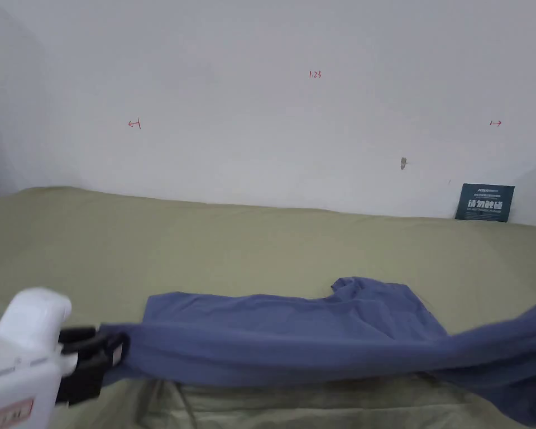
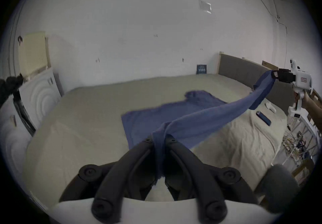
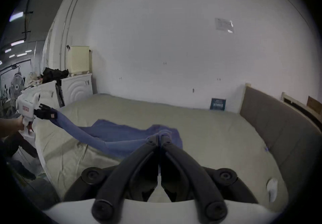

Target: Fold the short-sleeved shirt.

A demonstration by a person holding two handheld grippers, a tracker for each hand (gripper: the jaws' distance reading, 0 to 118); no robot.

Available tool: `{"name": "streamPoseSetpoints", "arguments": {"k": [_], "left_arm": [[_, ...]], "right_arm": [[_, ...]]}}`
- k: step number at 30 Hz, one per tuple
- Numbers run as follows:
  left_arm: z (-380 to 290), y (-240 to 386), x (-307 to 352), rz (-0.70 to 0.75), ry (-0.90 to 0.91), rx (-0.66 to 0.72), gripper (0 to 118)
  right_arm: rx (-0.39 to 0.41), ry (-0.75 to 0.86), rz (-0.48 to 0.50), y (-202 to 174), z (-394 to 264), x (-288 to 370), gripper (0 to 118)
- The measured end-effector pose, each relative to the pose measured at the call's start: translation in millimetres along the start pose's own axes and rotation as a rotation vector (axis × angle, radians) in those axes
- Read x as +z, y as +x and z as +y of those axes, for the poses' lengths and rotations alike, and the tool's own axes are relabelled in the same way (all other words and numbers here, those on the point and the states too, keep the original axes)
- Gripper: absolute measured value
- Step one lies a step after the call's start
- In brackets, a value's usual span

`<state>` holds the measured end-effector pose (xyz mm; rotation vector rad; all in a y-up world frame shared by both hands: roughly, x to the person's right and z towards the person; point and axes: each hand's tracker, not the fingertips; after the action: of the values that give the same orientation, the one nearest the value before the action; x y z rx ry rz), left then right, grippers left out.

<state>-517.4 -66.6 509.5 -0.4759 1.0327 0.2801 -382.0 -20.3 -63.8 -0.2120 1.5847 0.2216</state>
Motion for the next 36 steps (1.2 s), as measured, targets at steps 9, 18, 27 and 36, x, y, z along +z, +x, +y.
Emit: {"name": "streamPoseSetpoints", "arguments": {"k": [9, 18, 27, 36], "left_arm": [[-96.5, 20.0, 23.9, -0.021, -0.173, 0.079, 10], [-159.8, 22.9, 18.0, -0.036, -0.312, 0.114, 10], [-161.1, 20.7, 49.1, 0.008, -0.320, 0.369, 100], [-77.2, 100.3, 102.5, 0.355, 0.088, 0.271, 80]], "right_arm": [[-0.151, -0.181, -0.039, -19.0, -100.4, 51.2, 0], [-0.132, -0.408, -0.061, -19.7, -159.5, 55.8, 0], [-0.266, -0.440, -0.086, -13.9, -153.6, 76.2, 101], [-0.064, -0.051, -0.272, -68.0, -89.3, 104.6, 77]]}}
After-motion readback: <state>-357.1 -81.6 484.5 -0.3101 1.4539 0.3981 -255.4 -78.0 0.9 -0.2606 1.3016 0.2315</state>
